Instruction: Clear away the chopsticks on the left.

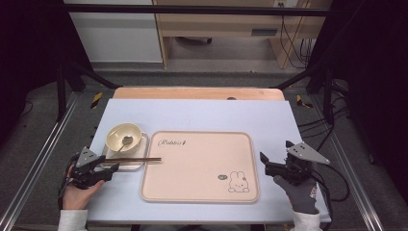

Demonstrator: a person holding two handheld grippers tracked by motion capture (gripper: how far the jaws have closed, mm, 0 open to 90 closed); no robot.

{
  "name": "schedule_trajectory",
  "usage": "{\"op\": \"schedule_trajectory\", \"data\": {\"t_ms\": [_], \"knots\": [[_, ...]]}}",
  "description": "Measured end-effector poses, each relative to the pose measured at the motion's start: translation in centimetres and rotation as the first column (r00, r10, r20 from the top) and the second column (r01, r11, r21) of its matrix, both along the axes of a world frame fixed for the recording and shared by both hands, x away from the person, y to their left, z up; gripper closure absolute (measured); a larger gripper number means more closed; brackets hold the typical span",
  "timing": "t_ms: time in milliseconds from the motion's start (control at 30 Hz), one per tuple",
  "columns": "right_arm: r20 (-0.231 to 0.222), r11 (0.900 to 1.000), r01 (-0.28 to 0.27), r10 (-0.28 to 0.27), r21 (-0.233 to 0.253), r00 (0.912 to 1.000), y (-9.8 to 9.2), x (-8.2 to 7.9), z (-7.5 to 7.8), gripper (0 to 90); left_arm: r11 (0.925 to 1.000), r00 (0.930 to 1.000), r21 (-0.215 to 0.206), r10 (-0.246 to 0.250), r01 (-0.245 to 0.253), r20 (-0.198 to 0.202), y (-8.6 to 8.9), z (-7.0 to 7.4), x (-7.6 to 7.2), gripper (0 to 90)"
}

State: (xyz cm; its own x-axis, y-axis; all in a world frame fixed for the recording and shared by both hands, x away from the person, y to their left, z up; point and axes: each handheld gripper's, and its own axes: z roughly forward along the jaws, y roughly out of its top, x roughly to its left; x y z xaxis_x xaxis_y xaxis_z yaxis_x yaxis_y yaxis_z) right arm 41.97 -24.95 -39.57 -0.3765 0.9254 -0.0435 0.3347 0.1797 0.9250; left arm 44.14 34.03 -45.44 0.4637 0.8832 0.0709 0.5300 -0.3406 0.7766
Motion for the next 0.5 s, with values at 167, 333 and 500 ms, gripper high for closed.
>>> {"op": "schedule_trajectory", "data": {"t_ms": [167, 333, 500], "knots": [[-0.006, 1.0, -0.002, 0.002, -0.001, 1.0, 0.18, 0.1, -0.12, 4.5, 0.9998, 0.9999, 0.018, -0.009, 0.009, -0.005, -0.23, -0.36, 0.52, 44.9], [-0.008, 1.0, -0.004, 0.004, -0.005, 1.0, 0.25, 0.13, -0.18, 4.6, 0.9995, 0.9998, 0.028, -0.017, 0.017, -0.005, -0.31, -0.48, 0.71, 50.6], [-0.007, 1.0, -0.004, 0.004, -0.008, 1.0, 0.25, 0.13, -0.19, 4.7, 0.9993, 0.9998, 0.032, -0.021, 0.021, -0.001, -0.33, -0.69, 1.05, 51.6]]}}
